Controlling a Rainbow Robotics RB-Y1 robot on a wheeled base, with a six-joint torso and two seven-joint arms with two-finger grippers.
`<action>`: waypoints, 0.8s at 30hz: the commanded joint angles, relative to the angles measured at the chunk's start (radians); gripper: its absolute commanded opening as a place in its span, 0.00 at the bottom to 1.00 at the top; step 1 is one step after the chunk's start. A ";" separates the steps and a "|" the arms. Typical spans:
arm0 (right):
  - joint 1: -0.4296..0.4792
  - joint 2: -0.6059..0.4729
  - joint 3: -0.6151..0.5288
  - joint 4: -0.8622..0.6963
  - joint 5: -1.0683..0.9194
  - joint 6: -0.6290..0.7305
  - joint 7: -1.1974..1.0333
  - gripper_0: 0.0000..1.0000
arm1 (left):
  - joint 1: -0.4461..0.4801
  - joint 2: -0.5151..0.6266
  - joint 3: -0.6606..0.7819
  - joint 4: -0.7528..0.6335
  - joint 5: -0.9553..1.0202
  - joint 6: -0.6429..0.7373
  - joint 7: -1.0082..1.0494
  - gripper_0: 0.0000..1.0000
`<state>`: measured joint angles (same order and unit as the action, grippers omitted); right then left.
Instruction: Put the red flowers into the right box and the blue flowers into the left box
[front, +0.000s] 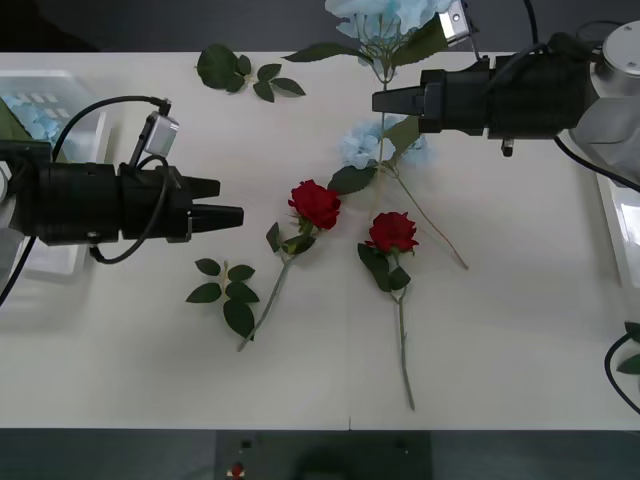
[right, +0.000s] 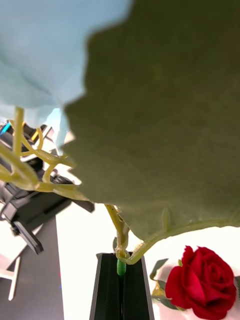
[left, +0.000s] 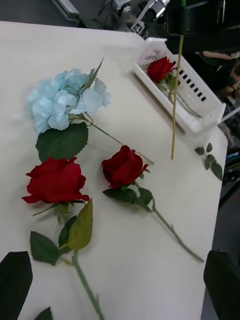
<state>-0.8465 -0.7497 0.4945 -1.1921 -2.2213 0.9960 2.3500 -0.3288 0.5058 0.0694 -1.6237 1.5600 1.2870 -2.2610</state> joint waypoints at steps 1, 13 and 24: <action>-0.019 0.041 -0.005 -0.017 -0.011 -0.002 0.032 0.00 | -0.009 -0.069 -0.039 0.047 0.052 -0.078 -0.167 1.00; -0.019 0.095 -0.005 -0.017 -0.011 -0.023 0.054 0.00 | 0.002 -0.216 -0.303 0.097 0.175 -0.485 -0.345 1.00; -0.019 0.099 -0.005 -0.017 -0.015 -0.028 0.052 0.00 | -0.009 -0.237 -0.436 0.096 0.184 -0.661 -0.368 0.85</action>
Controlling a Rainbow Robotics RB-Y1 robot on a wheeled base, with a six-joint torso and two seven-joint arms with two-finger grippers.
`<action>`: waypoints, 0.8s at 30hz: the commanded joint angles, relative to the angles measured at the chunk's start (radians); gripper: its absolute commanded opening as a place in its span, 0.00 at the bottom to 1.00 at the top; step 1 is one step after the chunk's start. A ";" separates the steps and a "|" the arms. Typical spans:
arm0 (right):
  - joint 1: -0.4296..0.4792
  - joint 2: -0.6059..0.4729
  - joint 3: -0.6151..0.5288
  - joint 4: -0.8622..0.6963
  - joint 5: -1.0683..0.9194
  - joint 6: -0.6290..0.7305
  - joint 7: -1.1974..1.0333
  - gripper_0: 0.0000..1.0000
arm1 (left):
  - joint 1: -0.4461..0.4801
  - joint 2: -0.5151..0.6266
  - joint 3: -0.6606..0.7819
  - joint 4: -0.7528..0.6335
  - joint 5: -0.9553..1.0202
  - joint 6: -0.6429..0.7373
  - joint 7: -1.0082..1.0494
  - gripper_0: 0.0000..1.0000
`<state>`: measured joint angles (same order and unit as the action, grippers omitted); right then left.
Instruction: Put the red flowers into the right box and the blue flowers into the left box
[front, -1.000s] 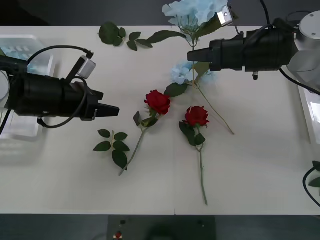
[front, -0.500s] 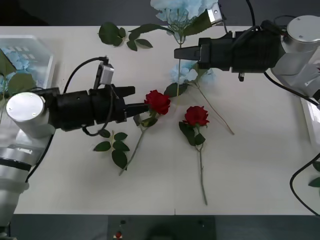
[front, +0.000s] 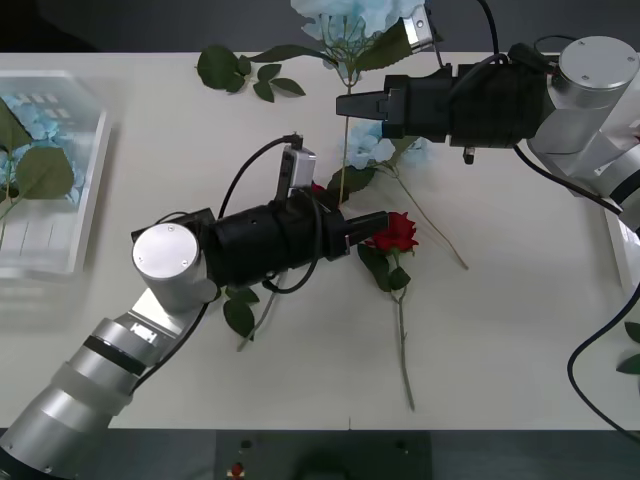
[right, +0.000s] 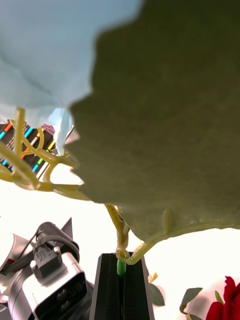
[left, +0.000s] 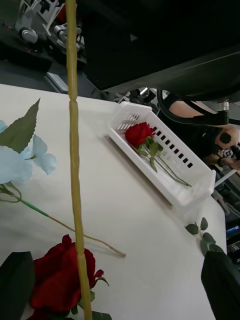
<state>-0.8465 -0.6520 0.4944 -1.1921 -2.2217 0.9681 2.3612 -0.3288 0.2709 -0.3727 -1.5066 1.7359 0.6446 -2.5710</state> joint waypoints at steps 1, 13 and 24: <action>-0.019 0.003 -0.005 -0.017 -0.015 0.000 0.039 0.00 | -0.010 -0.004 0.003 -0.023 0.008 -0.025 -0.058 0.79; -0.019 0.003 -0.005 -0.017 -0.015 0.000 0.041 0.00 | -0.029 0.004 -0.041 -0.021 0.027 -0.114 -0.040 0.00; -0.023 -0.011 -0.005 -0.018 -0.016 0.011 0.036 0.25 | -0.029 0.005 -0.038 -0.023 0.051 -0.125 -0.034 0.00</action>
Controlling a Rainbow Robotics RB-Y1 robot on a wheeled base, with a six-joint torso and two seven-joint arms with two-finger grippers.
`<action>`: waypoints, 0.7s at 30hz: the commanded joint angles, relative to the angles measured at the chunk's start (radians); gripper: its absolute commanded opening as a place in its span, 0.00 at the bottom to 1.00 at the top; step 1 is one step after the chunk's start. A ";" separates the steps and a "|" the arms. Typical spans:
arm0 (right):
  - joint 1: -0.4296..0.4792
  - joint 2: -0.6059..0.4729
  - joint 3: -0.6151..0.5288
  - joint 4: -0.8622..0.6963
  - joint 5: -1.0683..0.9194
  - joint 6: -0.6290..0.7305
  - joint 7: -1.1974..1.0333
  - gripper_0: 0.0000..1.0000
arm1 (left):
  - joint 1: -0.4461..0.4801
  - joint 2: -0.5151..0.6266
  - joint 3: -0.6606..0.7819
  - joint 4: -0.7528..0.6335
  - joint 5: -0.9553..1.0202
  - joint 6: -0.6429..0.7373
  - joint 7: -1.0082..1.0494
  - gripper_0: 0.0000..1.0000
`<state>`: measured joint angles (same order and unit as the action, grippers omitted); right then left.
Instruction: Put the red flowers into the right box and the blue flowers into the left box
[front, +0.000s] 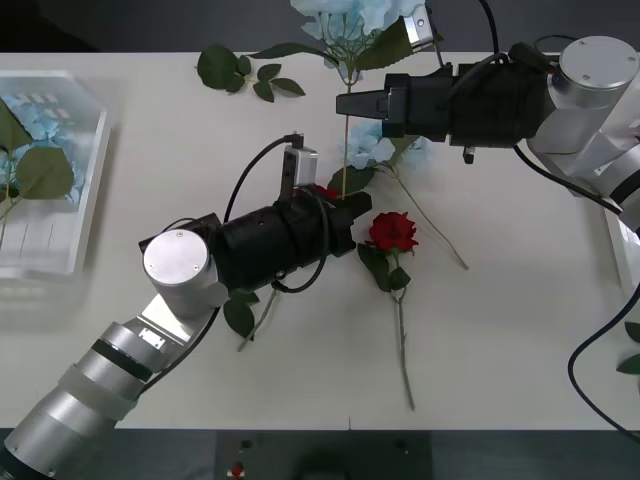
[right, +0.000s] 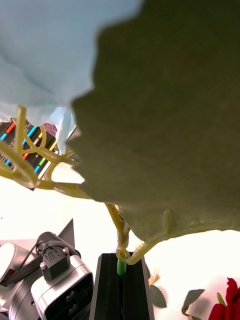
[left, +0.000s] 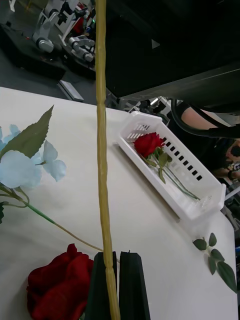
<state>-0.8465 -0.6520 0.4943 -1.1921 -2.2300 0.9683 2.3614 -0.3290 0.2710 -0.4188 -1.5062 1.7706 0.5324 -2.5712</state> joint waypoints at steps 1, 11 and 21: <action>-0.025 -0.017 -0.005 -0.017 -0.008 0.013 0.032 0.43 | -0.028 0.007 0.009 -0.022 0.016 -0.012 -0.030 0.00; -0.043 -0.063 -0.005 -0.018 0.001 0.020 0.026 1.00 | -0.047 0.047 0.035 -0.023 0.082 0.021 -0.004 0.00; -0.066 -0.123 0.009 -0.017 0.001 0.036 0.009 1.00 | -0.062 0.175 0.262 -0.023 0.110 0.310 0.243 0.00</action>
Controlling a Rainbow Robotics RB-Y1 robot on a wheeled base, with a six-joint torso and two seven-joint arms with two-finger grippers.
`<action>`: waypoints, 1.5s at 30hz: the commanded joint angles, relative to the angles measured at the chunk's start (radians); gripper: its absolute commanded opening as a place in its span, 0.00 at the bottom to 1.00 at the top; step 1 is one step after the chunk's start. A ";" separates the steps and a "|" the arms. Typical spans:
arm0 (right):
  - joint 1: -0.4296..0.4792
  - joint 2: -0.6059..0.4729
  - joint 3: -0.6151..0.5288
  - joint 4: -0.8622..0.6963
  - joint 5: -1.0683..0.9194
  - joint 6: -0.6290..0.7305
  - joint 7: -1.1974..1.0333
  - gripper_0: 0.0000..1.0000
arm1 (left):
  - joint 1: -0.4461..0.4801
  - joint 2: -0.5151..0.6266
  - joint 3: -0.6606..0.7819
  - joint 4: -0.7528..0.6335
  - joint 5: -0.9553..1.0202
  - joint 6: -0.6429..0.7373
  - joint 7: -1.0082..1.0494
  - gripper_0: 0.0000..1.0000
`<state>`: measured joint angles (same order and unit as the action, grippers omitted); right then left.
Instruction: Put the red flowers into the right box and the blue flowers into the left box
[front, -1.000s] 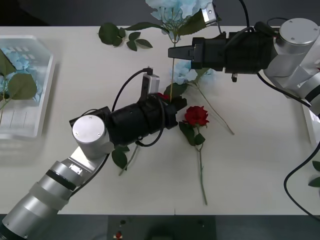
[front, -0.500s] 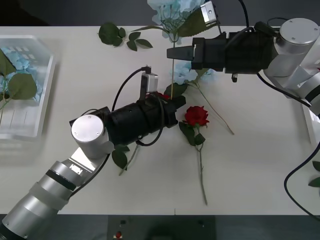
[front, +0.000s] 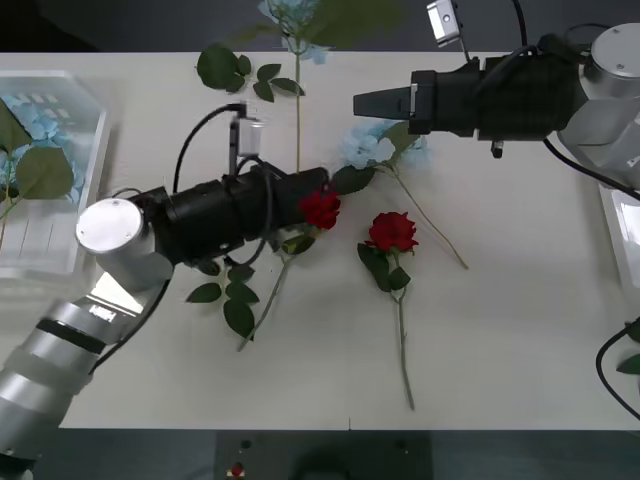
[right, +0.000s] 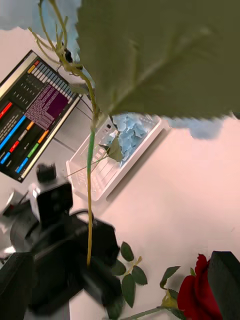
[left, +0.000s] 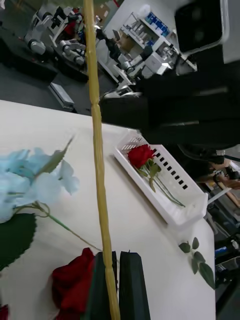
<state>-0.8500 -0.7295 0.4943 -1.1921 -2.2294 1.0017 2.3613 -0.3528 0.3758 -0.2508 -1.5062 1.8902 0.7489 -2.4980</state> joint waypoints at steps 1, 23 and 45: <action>-0.070 -0.060 0.026 -0.017 0.001 0.001 0.003 1.00 | -0.038 0.083 0.128 -0.023 -0.028 0.138 0.211 0.00; -0.304 -0.149 0.242 0.124 0.649 0.236 -0.341 1.00 | -0.124 0.273 0.777 -0.063 -0.565 0.804 0.657 0.00; -0.325 0.151 0.242 0.414 1.061 0.163 -0.347 1.00 | 0.081 0.480 0.809 -0.155 -1.119 0.570 0.574 0.00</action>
<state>-1.1449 -0.6039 0.7522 -0.7979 -1.1915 1.1812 2.0470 -0.3358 0.8054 0.5448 -1.6311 0.7827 1.3561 -1.8589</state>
